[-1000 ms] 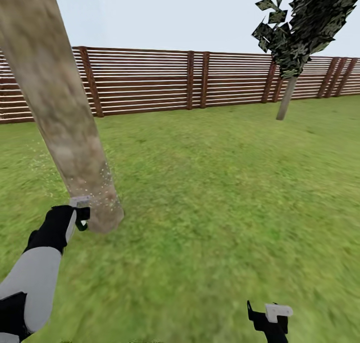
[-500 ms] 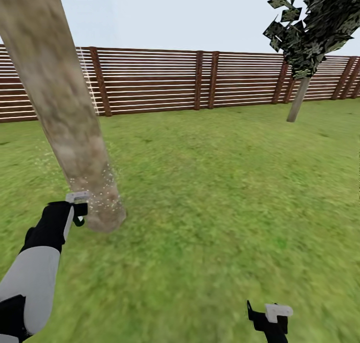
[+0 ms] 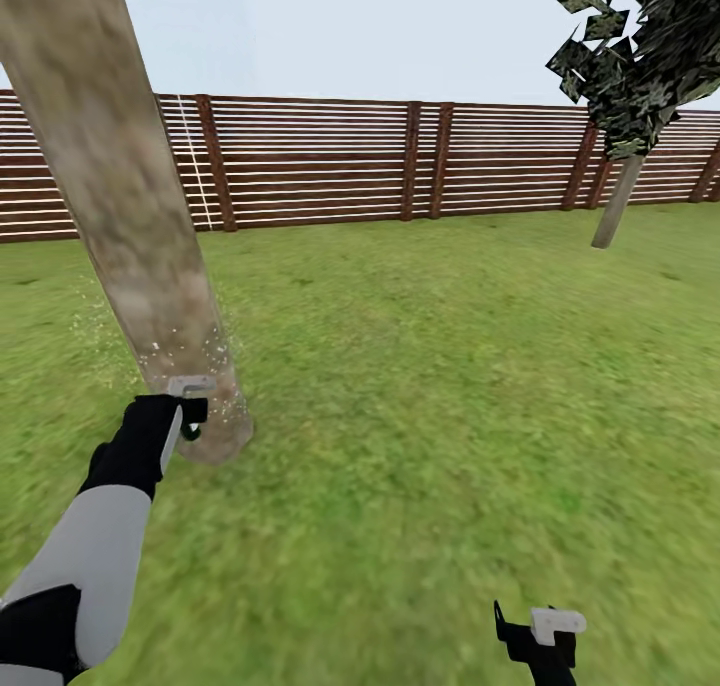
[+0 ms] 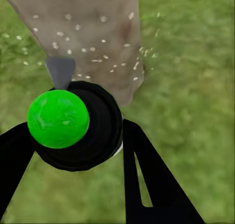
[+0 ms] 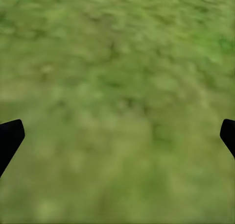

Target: In the garden, pick up the pesticide atomizer on the floor and spray pesticide onto both trees until each tree trunk is fully covered.

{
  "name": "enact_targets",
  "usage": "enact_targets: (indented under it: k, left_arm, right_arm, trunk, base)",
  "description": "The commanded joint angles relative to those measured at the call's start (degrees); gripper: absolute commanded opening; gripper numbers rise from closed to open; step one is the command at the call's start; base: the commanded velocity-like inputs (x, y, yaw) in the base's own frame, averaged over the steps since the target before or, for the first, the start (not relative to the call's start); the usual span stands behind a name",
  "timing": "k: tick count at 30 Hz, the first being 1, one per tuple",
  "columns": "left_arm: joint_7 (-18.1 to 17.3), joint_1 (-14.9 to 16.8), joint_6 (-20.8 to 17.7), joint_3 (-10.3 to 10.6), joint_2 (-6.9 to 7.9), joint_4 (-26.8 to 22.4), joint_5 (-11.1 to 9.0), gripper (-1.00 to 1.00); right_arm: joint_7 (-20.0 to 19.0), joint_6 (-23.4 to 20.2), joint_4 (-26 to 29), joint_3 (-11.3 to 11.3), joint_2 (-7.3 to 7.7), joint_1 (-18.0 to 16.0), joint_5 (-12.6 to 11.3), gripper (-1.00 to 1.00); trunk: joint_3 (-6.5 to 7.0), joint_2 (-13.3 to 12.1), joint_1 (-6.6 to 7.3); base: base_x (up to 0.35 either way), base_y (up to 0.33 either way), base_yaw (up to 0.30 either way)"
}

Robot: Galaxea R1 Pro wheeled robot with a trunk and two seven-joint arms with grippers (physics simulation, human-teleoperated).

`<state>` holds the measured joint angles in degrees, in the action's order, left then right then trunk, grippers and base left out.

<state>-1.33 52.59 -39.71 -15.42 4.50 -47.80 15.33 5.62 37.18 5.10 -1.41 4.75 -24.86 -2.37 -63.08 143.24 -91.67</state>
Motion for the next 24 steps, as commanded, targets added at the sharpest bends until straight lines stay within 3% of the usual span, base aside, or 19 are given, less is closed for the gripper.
enact_targets:
  k: [1,4,13,18,24]
  left_arm:
    - [0.0,0.0,0.0,0.1,0.18,0.0,0.1,-1.0]
    - [-0.1,-0.8,0.0,-0.1,0.98,-0.9,0.1,-1.0]
    - [0.0,-0.9,0.0,0.3,0.51,-1.0,0.1,-1.0]
    - [-0.1,-1.0,0.0,0.2,0.51,-0.4,-0.2,-1.0]
    - [-0.5,-3.6,0.4,0.0,0.51,-0.2,-0.5,-1.0]
  right_arm:
    - [0.0,0.0,0.0,0.0,0.0,0.0,0.0,1.0]
    - [0.0,0.0,0.0,0.0,0.0,0.0,0.0,1.0]
    - [0.0,0.0,0.0,0.0,0.0,0.0,0.0,1.0]
    - [0.0,0.0,0.0,0.0,0.0,0.0,0.0,1.0]
    - [0.0,0.0,0.0,0.0,0.0,0.0,0.0,1.0]
  trunk:
    - [0.0,0.0,0.0]
    - [0.0,0.0,0.0]
    - [0.0,0.0,0.0]
    - [0.0,0.0,0.0]
    - [0.0,0.0,0.0]
  base:
    - [0.0,0.0,0.0]
    - [0.131,0.0,0.0]
    - [0.278,-0.124,0.0]
    - [0.048,-0.242,0.0]
    - [-0.002,-0.144,0.0]
